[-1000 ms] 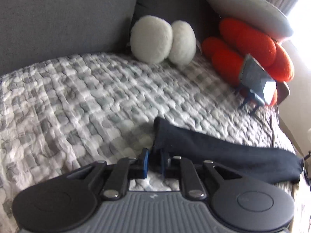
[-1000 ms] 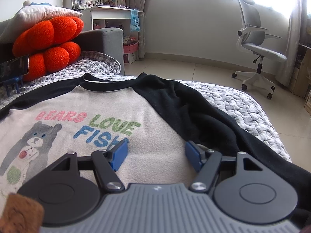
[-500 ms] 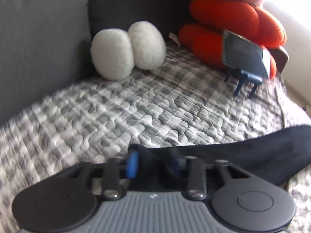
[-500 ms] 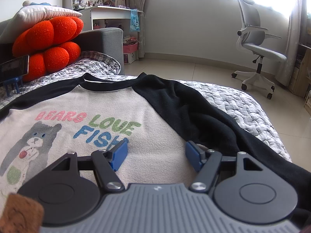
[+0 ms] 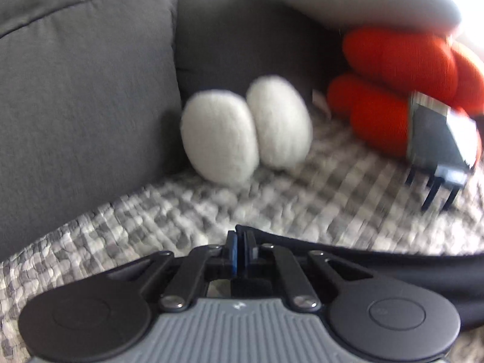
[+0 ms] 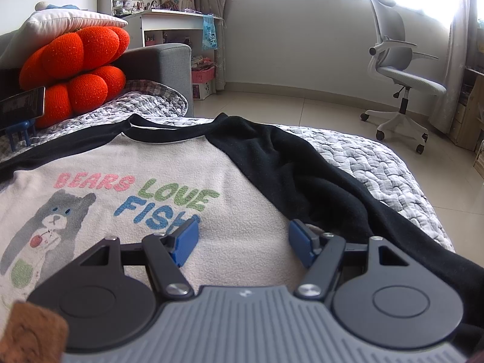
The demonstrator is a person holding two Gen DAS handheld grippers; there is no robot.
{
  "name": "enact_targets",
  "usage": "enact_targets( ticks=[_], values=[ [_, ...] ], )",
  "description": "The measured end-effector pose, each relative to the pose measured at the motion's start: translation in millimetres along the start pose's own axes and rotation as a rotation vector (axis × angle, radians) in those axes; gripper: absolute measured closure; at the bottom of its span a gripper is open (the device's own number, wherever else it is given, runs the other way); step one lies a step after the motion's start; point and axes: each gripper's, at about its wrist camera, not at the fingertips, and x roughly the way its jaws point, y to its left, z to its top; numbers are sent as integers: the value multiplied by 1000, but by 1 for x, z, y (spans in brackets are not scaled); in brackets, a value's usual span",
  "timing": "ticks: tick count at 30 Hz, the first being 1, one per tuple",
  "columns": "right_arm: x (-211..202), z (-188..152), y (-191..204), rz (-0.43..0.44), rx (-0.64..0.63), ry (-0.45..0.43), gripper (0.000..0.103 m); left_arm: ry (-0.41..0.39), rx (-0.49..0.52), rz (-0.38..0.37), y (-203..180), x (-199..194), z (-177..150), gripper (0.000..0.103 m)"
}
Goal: Fold clothes
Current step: 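Lay the sleeve across the sweatshirt front and open the left gripper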
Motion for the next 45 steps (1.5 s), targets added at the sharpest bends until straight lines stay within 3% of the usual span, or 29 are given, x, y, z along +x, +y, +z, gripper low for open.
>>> enact_targets(
  ticks=[4,6,11,15,16,18,20,26,29,34,39,40,41,42,44,45],
  values=[
    [0,0,0,1,1,0,34,17,33,16,-8,12,-10,95],
    [0,0,-1,3,4,0,34,9,-41,-10,2,5,-8,85],
    [0,-1,-1,4,6,-1,34,4,-154,-69,23,-16,-7,83],
    [0,0,-1,2,5,-2,34,80,-129,-139,20,-8,-17,61],
    [0,0,-1,2,5,-2,34,92,-112,-150,17,-5,-20,60],
    [0,0,0,1,4,-1,34,94,-80,-141,12,-2,-22,67],
    [0,0,-1,2,6,-1,34,84,-69,-127,9,-2,-17,97],
    [0,-1,-2,4,9,-2,34,-2,-160,-143,22,-14,6,97],
    [0,-1,-2,5,11,-3,34,60,-128,-104,17,-1,1,97],
    [0,-1,-2,7,14,-3,34,95,-135,-100,22,14,-14,93],
    [0,-1,-3,12,20,-3,34,83,-182,-75,36,4,-5,90],
    [0,-1,-3,11,19,-3,34,75,-219,-73,43,1,-4,89],
    [0,-1,-2,11,18,-3,34,79,-274,-78,50,-1,-4,80],
    [0,-1,-2,11,17,-3,34,88,-331,-88,57,-3,-6,64],
    [0,-1,-2,10,16,-2,34,120,-444,-130,67,-9,-12,59],
    [0,-1,-2,9,16,-2,34,128,-454,-163,64,-15,-15,59]
  ],
)
